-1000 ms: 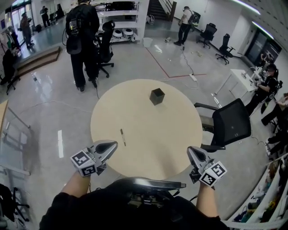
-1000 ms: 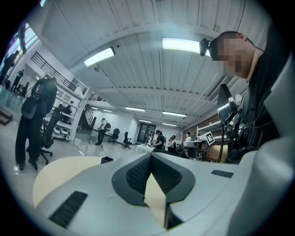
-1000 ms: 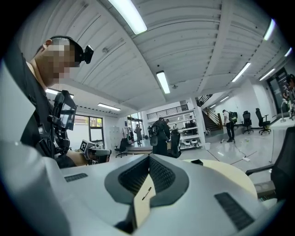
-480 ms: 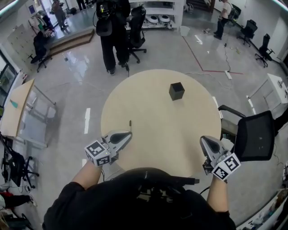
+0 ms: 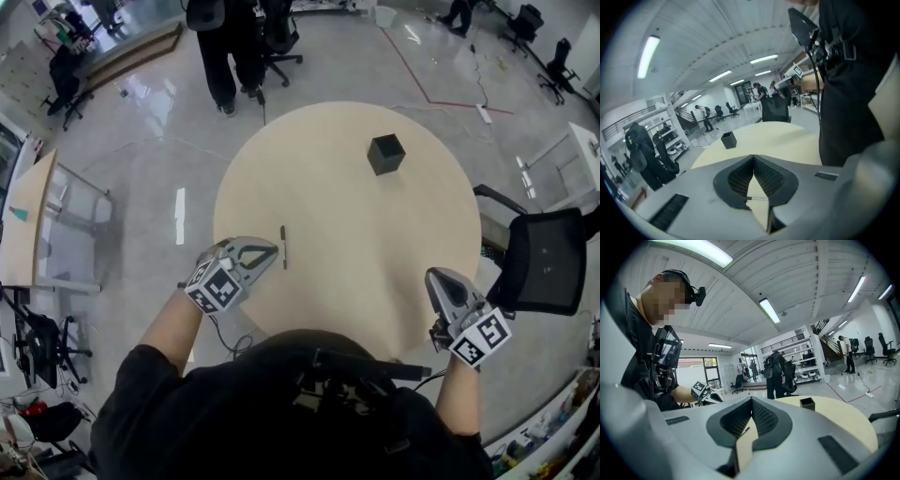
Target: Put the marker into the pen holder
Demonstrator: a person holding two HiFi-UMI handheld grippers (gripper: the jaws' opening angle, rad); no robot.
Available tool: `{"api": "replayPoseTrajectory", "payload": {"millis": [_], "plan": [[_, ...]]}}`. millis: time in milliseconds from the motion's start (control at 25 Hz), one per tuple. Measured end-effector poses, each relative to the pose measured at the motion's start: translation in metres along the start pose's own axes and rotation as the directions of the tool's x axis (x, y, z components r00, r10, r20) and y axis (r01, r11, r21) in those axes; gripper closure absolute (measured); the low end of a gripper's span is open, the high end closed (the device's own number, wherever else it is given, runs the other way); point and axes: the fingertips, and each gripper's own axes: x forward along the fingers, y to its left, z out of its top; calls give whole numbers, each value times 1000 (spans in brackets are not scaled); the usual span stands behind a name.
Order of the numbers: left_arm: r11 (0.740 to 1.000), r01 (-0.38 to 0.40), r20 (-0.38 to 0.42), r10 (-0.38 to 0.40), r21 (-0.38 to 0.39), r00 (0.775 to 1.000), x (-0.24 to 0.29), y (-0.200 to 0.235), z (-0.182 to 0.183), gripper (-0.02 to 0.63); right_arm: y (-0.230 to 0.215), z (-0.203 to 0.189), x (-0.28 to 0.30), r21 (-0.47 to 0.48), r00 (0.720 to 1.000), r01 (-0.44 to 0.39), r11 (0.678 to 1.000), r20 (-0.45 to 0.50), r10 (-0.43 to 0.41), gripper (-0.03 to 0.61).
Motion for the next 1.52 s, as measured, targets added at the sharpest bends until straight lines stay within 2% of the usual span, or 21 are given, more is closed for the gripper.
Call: {"api": "replayPoseTrajectory", "payload": {"millis": [120,200,240,280,320,440,720,840,920,1120,1240,1360,1440,1520], "plan": [[985,107,-114,-92,135,989,26,-5,-33,615,0,-7,8,14,1000,15,1000,-25,-15,575],[956,187,-192,-145,226,971,40,-11,-54,615,-2,-9,14,19,999,21,1000,-41,-20,575],[936,232,-236,-171,266,957,47,-15,-65,615,-3,-11,16,22,999,23,999,-49,-22,575],[912,280,-281,-196,299,939,53,-19,-77,587,-5,-13,18,26,998,24,999,-55,-23,575],[887,325,-326,-217,327,920,59,-23,-90,512,-8,-14,19,31,998,25,999,-61,-23,575],[814,429,-422,-256,391,870,75,-32,-118,483,-16,-18,20,45,997,31,998,-75,-28,575],[654,594,-575,-285,468,767,110,-39,-161,482,-34,-28,17,72,994,54,996,-97,-47,575],[576,661,-636,-290,481,716,121,-40,-176,482,-41,-31,13,83,993,69,994,-107,-59,575],[534,694,-666,-290,484,687,128,-41,-185,483,-45,-33,11,90,991,79,993,-114,-69,575],[461,749,-712,-297,477,636,141,-44,-204,491,-56,-37,7,104,989,98,990,-122,-85,575],[431,781,-742,-304,452,597,141,-49,-216,494,-58,-39,7,109,988,99,989,-126,-85,575],[417,799,-763,-302,433,572,143,-54,-228,504,-59,-40,9,112,988,97,989,-130,-83,575],[421,800,-766,-301,428,568,146,-54,-233,522,-60,-41,11,113,988,95,989,-133,-79,575],[433,795,-758,-309,426,574,149,-53,-234,537,-60,-41,13,113,988,91,989,-135,-76,575]]}}
